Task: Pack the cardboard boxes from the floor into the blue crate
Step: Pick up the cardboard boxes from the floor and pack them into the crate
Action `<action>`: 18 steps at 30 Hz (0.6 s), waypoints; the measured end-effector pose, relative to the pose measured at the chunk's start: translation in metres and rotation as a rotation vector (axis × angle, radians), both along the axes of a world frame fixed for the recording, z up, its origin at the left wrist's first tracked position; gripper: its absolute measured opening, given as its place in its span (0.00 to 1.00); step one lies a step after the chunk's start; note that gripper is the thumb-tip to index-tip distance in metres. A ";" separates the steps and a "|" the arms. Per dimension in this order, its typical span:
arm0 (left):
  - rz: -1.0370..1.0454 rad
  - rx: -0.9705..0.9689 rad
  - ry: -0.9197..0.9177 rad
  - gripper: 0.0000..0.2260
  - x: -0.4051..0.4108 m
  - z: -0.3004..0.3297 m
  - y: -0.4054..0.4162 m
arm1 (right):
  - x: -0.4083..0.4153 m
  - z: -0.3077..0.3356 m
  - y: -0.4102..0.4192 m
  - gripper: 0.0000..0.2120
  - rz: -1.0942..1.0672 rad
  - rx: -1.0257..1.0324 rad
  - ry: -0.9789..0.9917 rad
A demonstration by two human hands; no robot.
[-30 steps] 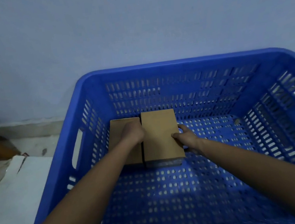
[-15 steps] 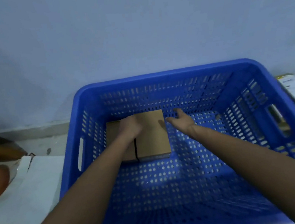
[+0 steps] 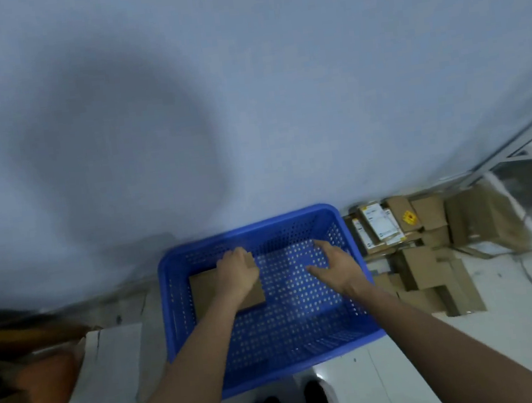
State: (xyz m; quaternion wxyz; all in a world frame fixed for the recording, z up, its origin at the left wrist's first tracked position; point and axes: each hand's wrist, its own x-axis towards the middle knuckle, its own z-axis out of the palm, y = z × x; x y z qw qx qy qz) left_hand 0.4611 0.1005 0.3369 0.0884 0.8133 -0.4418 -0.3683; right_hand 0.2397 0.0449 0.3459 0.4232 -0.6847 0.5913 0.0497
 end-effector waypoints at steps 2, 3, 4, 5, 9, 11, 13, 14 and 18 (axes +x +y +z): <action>-0.013 -0.021 0.026 0.16 -0.023 0.050 -0.001 | -0.026 0.052 0.004 0.34 -0.049 0.009 0.011; -0.020 -0.027 0.044 0.16 -0.036 0.073 -0.001 | -0.039 0.076 0.005 0.34 -0.074 0.008 0.013; -0.032 -0.027 0.061 0.17 -0.050 0.092 -0.003 | -0.052 0.097 0.006 0.33 -0.100 0.006 0.009; -0.047 -0.021 0.076 0.17 -0.063 0.109 -0.005 | -0.065 0.116 0.006 0.33 -0.131 0.000 -0.001; -0.091 0.005 0.085 0.16 -0.124 0.155 -0.014 | -0.125 0.167 0.005 0.32 -0.264 -0.032 -0.033; -0.102 -0.010 0.106 0.15 -0.163 0.167 -0.016 | -0.162 0.178 0.004 0.32 -0.304 -0.044 -0.046; -0.111 -0.027 0.126 0.13 -0.206 0.179 -0.017 | -0.204 0.188 0.001 0.30 -0.338 -0.047 -0.069; -0.106 -0.039 0.144 0.11 -0.229 0.184 -0.018 | -0.227 0.191 -0.001 0.28 -0.353 -0.044 -0.075; -0.039 -0.028 0.180 0.04 -0.323 0.200 -0.013 | -0.322 0.200 -0.009 0.27 -0.362 -0.031 -0.087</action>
